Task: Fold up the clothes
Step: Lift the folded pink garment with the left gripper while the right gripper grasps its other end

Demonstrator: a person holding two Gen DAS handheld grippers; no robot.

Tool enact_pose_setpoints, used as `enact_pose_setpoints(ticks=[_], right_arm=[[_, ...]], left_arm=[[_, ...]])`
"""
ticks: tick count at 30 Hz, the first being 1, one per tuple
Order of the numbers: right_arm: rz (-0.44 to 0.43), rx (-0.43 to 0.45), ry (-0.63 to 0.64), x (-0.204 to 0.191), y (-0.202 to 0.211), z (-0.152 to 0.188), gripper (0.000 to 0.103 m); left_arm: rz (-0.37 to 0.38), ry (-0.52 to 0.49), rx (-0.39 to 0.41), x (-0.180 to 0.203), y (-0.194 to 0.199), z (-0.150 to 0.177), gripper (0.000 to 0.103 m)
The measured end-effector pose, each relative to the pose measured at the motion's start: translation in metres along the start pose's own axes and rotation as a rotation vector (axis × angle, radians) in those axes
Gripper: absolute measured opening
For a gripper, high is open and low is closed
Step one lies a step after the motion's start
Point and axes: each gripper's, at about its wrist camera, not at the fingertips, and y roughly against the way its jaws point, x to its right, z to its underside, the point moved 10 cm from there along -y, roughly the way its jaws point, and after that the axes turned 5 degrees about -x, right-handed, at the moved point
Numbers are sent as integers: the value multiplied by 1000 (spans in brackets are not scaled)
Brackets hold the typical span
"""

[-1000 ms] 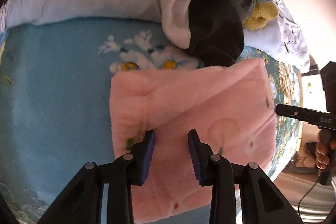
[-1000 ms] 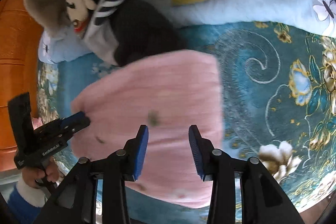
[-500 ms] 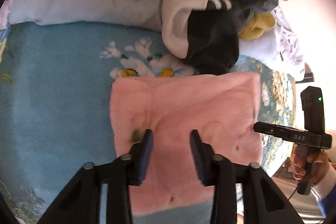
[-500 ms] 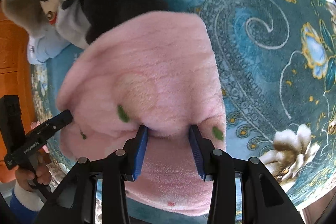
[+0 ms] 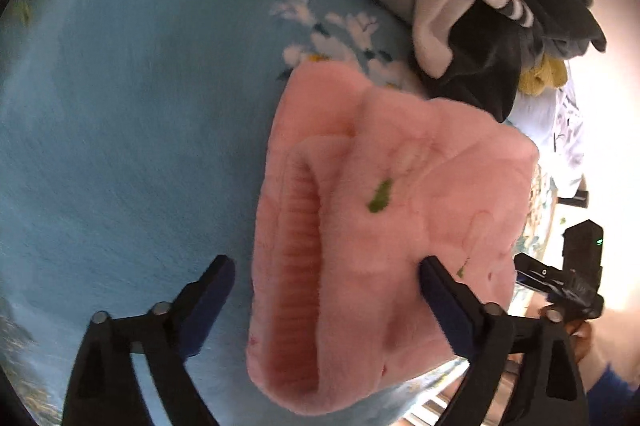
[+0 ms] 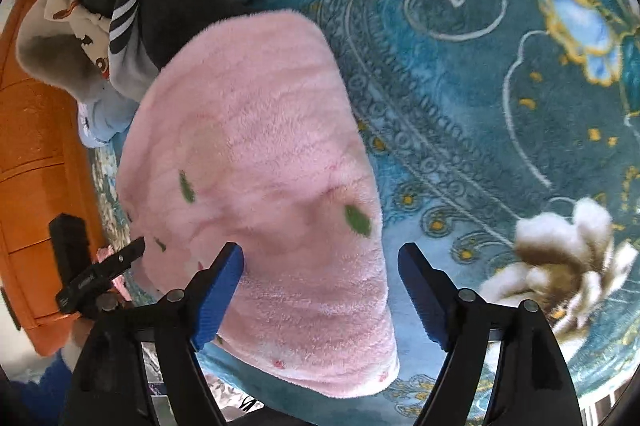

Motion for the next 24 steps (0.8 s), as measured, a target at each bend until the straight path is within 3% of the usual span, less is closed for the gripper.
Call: enact_pose_setpoints(ticks=[2, 5, 8, 11, 17, 21, 24], right_arm=[[-25, 7, 15, 0, -3, -1, 91], [-65, 29, 38, -2, -6, -2, 91], [-89, 24, 38, 1, -9, -2, 91], [-113, 19, 39, 3, -13, -1, 91], [-127, 10, 24, 8, -17, -7, 91], [-157, -49, -68, 14, -26, -8, 90], [-157, -74, -96, 14, -27, -6, 73]], left_arm=[[6, 4, -17, -2, -2, 1, 102], [-28, -34, -9, 1, 3, 0, 103], [-10, -119, 11, 22, 12, -2, 103], [-42, -177, -13, 30, 4, -1, 103], [-43, -131, -52, 21, -14, 1, 101], [5, -16, -73, 12, -19, 8, 92], [-21, -5, -53, 18, -16, 11, 76]])
